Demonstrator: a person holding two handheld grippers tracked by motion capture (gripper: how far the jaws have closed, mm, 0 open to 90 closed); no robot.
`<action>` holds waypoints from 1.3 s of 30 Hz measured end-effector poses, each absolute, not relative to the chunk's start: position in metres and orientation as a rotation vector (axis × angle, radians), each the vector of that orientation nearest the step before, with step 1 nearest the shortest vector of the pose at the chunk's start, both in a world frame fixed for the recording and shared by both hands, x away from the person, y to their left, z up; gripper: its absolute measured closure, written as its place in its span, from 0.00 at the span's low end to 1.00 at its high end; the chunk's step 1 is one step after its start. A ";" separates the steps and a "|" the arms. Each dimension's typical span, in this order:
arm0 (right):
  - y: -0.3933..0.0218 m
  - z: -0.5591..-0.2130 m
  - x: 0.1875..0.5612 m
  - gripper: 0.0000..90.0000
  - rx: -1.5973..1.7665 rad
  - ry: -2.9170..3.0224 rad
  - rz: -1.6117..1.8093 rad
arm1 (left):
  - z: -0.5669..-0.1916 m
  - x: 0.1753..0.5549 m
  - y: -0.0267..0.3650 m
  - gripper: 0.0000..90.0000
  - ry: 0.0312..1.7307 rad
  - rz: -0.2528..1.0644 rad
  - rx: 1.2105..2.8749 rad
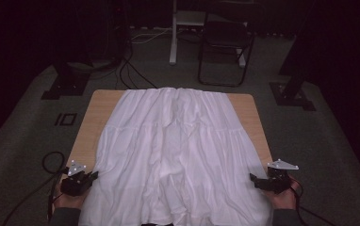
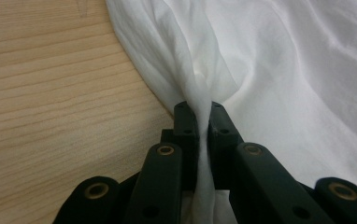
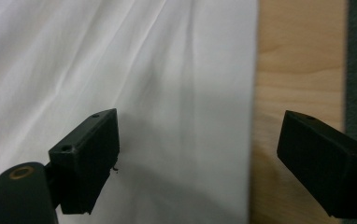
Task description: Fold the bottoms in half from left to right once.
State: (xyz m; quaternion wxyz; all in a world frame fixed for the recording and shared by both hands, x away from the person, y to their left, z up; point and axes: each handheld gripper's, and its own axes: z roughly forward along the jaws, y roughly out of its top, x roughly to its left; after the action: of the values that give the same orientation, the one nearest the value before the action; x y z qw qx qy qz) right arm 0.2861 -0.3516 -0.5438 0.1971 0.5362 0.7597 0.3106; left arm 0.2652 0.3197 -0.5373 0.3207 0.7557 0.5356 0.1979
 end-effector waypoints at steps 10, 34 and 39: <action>-0.347 -0.538 0.288 0.97 1.469 2.188 0.874 | -0.523 0.265 0.347 0.96 1.449 0.649 1.972; -0.352 -0.541 0.300 0.98 1.470 2.114 0.883 | -0.460 0.304 0.478 0.97 1.891 1.179 1.722; -0.353 -0.542 0.300 0.95 1.479 2.113 0.917 | -0.443 0.283 0.439 0.97 1.712 1.124 1.753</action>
State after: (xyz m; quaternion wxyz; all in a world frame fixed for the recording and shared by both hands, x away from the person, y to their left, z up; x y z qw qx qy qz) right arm 0.2996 -0.3531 -0.5425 0.2005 0.5294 0.7562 0.3282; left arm 0.2831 0.4385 -0.4433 0.2211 0.6343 0.6192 0.4066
